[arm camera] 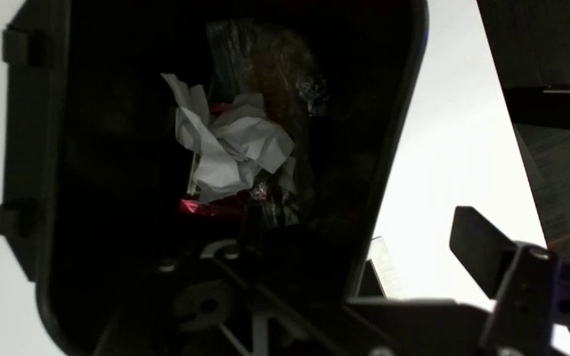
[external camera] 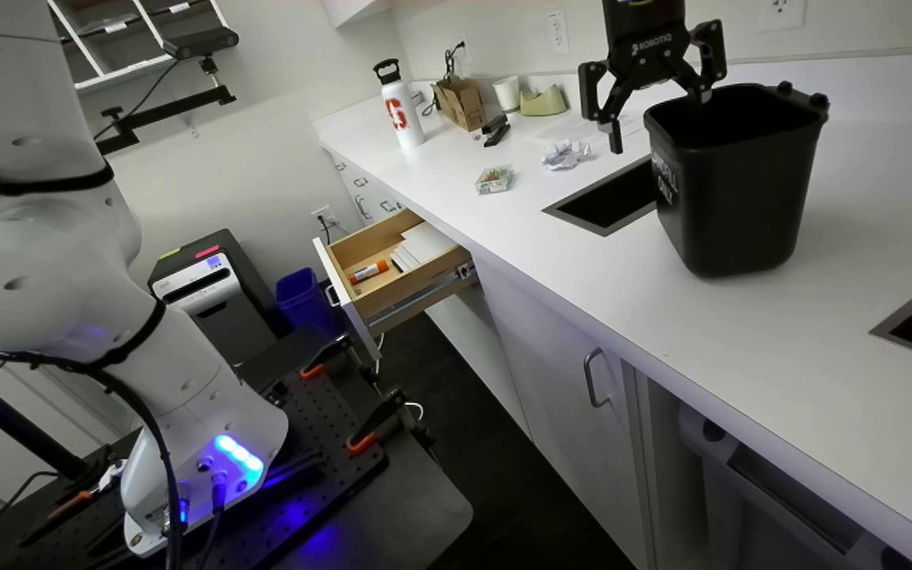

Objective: Move the black bin towards you

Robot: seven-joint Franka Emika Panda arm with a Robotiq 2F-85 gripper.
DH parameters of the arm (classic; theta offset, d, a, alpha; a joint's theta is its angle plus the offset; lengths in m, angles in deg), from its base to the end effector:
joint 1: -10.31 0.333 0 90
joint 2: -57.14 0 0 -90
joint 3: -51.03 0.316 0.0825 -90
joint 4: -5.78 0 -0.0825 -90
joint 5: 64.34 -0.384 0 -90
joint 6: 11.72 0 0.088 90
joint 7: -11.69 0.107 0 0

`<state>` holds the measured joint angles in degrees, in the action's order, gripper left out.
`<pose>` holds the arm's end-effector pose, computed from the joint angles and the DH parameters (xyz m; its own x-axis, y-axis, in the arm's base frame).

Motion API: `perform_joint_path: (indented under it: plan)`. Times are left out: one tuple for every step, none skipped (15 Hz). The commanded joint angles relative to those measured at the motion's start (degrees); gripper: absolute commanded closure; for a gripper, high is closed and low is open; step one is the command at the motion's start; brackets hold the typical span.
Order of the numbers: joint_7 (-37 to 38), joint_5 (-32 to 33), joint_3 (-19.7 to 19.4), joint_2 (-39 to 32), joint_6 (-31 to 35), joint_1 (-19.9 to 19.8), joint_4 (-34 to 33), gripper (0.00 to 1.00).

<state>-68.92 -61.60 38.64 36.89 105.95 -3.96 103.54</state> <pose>0.5867 -0.2832 0.3909 0.5568 0.8226 -0.1150 0.8292 -0.5587 0.0185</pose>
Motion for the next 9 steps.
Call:
perform_joint_path:
  plan:
    - [0.3,-0.7,2.0,-2.0,-3.2,-2.1,-2.8,0.34]
    - [0.3,-0.7,2.2,-2.3,-3.5,-2.4,-3.0,0.43]
    - [0.2,-0.8,2.4,-2.4,-3.6,-2.8,-3.0,0.50]
    - [0.2,-1.0,2.5,-2.3,-3.8,-3.0,-3.0,0.59]
    - [0.1,-1.0,2.6,-2.3,-4.0,-3.3,-3.1,0.66]
    - [0.2,-1.0,2.6,-2.2,-4.3,-3.5,-3.2,0.74]
    - [0.2,-1.2,2.7,-2.2,-4.5,-3.7,-3.4,0.81]
    - [0.2,-1.2,2.7,-2.2,-4.8,-3.8,-3.6,0.89]
    - [0.3,-1.2,2.7,-2.1,-5.0,-3.9,-3.8,0.96]
